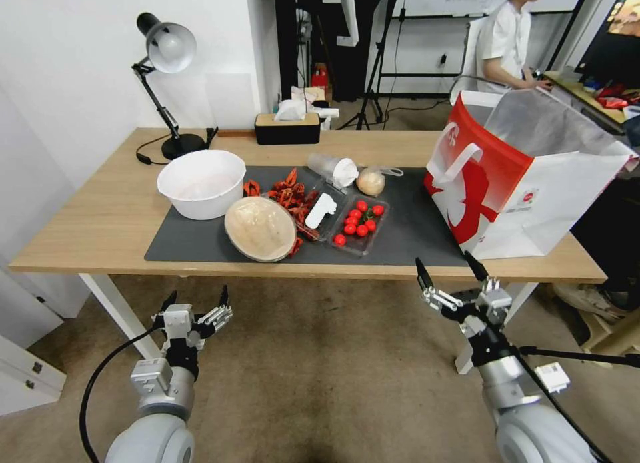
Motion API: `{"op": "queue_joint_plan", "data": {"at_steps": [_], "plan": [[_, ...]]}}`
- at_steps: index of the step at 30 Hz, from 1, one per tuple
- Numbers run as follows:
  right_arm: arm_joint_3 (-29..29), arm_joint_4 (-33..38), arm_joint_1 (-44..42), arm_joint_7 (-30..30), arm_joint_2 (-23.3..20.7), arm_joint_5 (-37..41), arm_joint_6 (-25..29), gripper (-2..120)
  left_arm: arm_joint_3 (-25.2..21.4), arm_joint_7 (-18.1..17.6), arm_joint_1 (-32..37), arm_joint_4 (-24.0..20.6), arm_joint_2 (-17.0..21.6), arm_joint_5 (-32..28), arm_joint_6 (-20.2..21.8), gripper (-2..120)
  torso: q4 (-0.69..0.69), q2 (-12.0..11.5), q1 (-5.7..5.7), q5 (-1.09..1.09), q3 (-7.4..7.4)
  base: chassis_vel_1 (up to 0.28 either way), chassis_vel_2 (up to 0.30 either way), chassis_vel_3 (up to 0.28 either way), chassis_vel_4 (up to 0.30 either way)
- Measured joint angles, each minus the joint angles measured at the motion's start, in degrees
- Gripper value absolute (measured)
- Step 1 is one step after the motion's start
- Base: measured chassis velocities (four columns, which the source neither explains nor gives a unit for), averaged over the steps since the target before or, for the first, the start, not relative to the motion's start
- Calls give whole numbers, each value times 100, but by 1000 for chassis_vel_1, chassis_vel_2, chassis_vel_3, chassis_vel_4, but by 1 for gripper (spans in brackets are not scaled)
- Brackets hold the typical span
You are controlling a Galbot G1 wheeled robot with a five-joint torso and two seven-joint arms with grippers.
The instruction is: Pick up the trash from the table and place it into the takeout bag.
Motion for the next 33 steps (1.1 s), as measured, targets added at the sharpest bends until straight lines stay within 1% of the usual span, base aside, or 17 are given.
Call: {"op": "queue_joint_plan", "data": {"at_steps": [11,21,26,33], "plan": [[-53,-276,-22,-85,190,-20,65,100,-24,0,25,13,26,5,-17,100,0,0,1,1,0,0,0,0,0],[-52,-348,-25,21,352,-34,66,100,-60,0,6,49,-3,8,-51,100,0,0,1,0,1,0,0,0,0],[-70,-384,-3,159,428,-201,66,100,-45,3,8,88,-26,22,-60,100,0,0,0,0,1,0,0,0,0],[-74,-421,-12,191,430,-218,67,100,-37,13,23,91,-55,36,-70,100,0,0,1,1,1,0,0,0,0]]}}
